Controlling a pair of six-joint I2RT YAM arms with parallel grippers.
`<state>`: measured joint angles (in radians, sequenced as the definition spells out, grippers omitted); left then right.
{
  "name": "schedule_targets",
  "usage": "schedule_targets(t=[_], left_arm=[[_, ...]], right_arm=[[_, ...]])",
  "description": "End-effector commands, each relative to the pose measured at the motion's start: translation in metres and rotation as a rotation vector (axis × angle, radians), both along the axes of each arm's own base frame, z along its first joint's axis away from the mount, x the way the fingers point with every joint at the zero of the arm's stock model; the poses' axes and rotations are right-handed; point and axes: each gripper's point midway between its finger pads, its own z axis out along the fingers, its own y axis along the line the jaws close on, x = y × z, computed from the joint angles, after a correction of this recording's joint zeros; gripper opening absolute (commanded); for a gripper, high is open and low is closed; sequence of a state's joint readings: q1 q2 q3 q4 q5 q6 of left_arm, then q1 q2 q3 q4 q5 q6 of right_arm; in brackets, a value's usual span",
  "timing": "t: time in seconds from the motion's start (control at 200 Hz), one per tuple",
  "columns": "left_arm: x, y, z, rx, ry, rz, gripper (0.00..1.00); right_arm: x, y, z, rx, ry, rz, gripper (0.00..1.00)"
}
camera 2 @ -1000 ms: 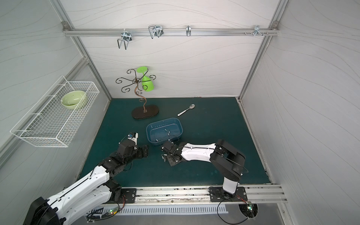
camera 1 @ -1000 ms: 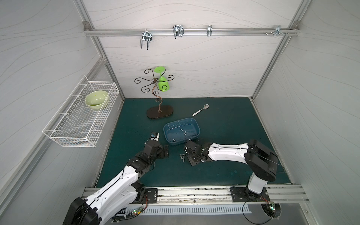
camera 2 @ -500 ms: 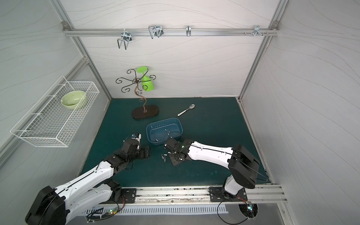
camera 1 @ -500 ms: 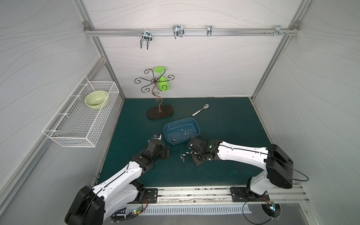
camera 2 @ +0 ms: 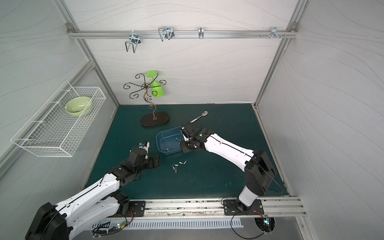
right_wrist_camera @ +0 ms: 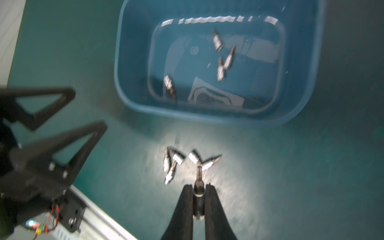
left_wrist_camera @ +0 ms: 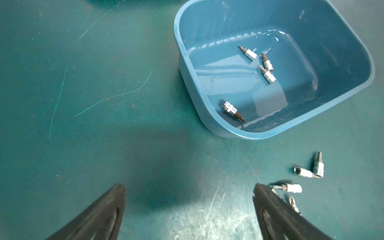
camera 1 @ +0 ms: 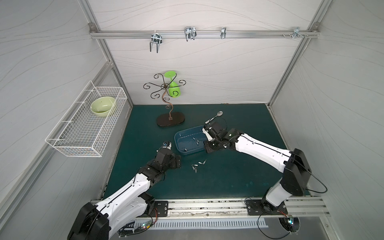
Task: Put the bit on the desktop into the storage box
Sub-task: Place the screwdriver bit in the storage box, then pick up the screwdriver bit from the center of the board.
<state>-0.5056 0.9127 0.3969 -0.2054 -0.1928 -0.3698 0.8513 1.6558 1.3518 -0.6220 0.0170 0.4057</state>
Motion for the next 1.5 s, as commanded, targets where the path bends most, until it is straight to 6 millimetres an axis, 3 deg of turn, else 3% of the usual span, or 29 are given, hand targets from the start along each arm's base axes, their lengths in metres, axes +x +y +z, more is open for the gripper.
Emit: schedule_targets(t=[0.0, 0.13, 0.275, 0.45, 0.515, 0.66, 0.875, 1.03, 1.231, 1.496], left_arm=[[0.011, 0.0, 0.018, -0.01, -0.048, 0.025, 0.99], [0.01, 0.002, 0.02, -0.012, -0.059, 0.033, 0.99], [0.009, 0.002, 0.024, -0.016, -0.065, 0.031, 0.99], [0.008, -0.003, 0.027, -0.028, -0.043, 0.011, 0.98], [0.006, -0.005, 0.025, -0.037, -0.008, 0.017, 0.96], [0.002, -0.011, 0.023, -0.04, 0.034, 0.037, 0.95], [-0.006, -0.027, 0.022, 0.003, 0.062, 0.054, 0.94], [-0.004, -0.041, 0.02, 0.0, 0.09, 0.055, 0.91], [-0.005, -0.064, 0.014, 0.01, 0.114, 0.031, 0.87], [-0.011, -0.089, 0.0, 0.06, 0.159, -0.005, 0.84]], right_arm=[[0.032, 0.012, -0.003, 0.031, -0.041, 0.042, 0.11], [0.066, 0.017, -0.014, 0.038, -0.066, 0.03, 0.11], [0.087, 0.021, -0.029, 0.053, -0.058, 0.021, 0.13], [0.095, 0.019, -0.033, 0.064, -0.063, 0.013, 0.43], [0.094, 0.013, -0.027, 0.076, -0.075, 0.007, 0.53], [0.081, -0.006, -0.01, 0.115, -0.113, -0.007, 0.61], [0.049, -0.044, 0.006, 0.139, -0.183, -0.013, 0.79], [0.025, -0.071, 0.013, 0.154, -0.267, -0.027, 0.98], [0.004, -0.099, 0.008, 0.192, -0.38, -0.057, 0.99], [-0.001, -0.12, -0.001, 0.242, -0.51, -0.135, 0.99]])
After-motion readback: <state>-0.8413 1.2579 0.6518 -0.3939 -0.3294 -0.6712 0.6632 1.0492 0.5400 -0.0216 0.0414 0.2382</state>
